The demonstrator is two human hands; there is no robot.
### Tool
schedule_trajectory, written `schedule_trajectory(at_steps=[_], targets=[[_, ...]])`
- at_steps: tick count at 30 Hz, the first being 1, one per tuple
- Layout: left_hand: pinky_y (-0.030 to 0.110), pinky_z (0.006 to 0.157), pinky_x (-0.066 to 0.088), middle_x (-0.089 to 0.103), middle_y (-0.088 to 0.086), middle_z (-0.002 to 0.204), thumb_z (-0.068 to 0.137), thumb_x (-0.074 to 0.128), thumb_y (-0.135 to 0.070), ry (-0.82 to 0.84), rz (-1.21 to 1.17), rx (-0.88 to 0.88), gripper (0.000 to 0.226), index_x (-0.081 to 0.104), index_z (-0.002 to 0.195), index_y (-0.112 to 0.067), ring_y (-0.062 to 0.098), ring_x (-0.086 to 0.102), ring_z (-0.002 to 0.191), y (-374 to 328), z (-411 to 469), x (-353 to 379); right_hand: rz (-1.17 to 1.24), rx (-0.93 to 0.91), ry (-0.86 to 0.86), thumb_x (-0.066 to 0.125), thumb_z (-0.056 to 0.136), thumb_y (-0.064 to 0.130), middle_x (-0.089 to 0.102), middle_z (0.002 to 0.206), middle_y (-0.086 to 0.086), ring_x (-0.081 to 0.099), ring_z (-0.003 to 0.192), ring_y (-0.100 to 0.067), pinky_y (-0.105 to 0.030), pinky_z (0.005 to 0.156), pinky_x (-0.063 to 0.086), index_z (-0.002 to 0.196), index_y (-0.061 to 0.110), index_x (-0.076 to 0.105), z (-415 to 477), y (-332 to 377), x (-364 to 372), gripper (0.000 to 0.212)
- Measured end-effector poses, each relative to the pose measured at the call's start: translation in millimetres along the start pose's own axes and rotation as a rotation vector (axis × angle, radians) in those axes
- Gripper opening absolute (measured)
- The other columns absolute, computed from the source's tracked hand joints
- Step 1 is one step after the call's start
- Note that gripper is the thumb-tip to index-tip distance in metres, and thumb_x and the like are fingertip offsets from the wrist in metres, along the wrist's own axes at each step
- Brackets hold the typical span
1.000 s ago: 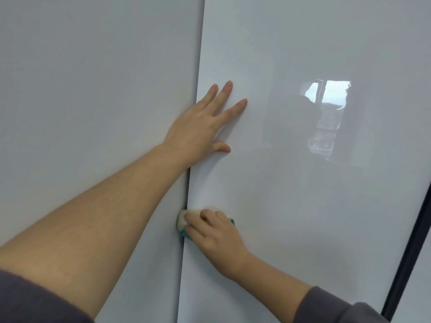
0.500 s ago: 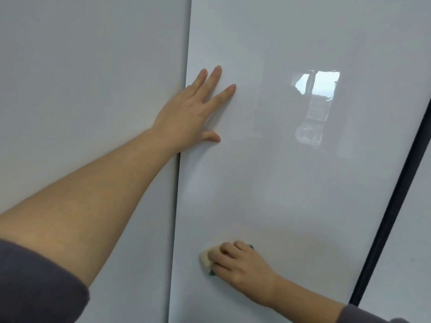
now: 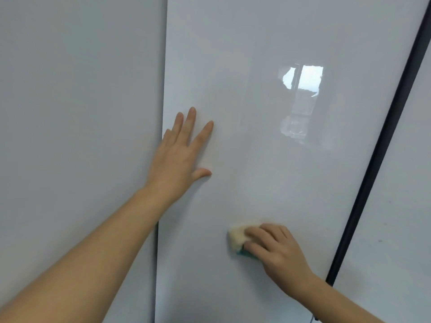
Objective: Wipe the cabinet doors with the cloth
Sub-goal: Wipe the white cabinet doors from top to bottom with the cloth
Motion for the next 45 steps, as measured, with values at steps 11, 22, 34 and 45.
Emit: schedule_trajectory(at_steps=[11, 22, 34, 45], targets=[[0.065, 0.115, 0.014, -0.018, 0.012, 0.162, 0.07, 0.073, -0.06, 0.026, 0.024, -0.054, 0.12, -0.007, 0.154, -0.033, 0.034, -0.013, 0.149, -44.4, -28.2, 42.5, -0.113, 0.278, -0.195, 0.045, 0.083, -0.002, 0.055, 0.115, -0.007, 0.052, 0.098, -0.033, -0.038, 0.081, 0.04, 0.098, 0.018, 0.057, -13.9, -94.7, -77.1, 0.027], [0.059, 0.117, 0.01, -0.015, 0.015, 0.162, 0.07, 0.075, -0.056, 0.01, -0.002, -0.044, 0.119, -0.003, 0.155, -0.03, 0.037, -0.012, 0.149, -42.6, -26.8, 43.3, -0.05, 0.139, -0.079, 0.043, 0.09, -0.004, 0.055, 0.11, -0.005, 0.055, 0.093, -0.03, -0.038, 0.073, 0.04, 0.094, 0.017, 0.057, -33.4, -82.0, -64.8, 0.026], [0.057, 0.119, 0.006, -0.016, 0.013, 0.162, 0.071, 0.075, -0.055, 0.01, -0.05, -0.034, 0.118, -0.003, 0.155, -0.032, 0.035, -0.013, 0.149, -43.1, -27.0, 42.6, -0.049, 0.151, 0.071, 0.044, 0.085, -0.008, 0.057, 0.105, -0.002, 0.054, 0.093, -0.026, -0.035, 0.074, 0.038, 0.087, 0.019, 0.053, -97.6, -26.9, -16.5, 0.028], [0.054, 0.118, 0.018, -0.006, 0.013, 0.163, 0.075, 0.077, -0.045, -0.005, -0.068, 0.033, 0.107, 0.009, 0.156, -0.029, 0.033, -0.003, 0.151, -27.1, -36.2, 31.6, -0.014, 0.043, 0.104, 0.071, 0.084, 0.005, 0.063, 0.105, -0.002, 0.053, 0.096, -0.025, -0.036, 0.074, 0.039, 0.083, 0.019, 0.062, -95.0, 15.2, 20.3, 0.016]])
Point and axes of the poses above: each hand's wrist, its own z-axis towards the middle knuckle, its own x-axis out of the palm, y = z × x, the point moved 6 cm from there along z, towards the middle knuckle
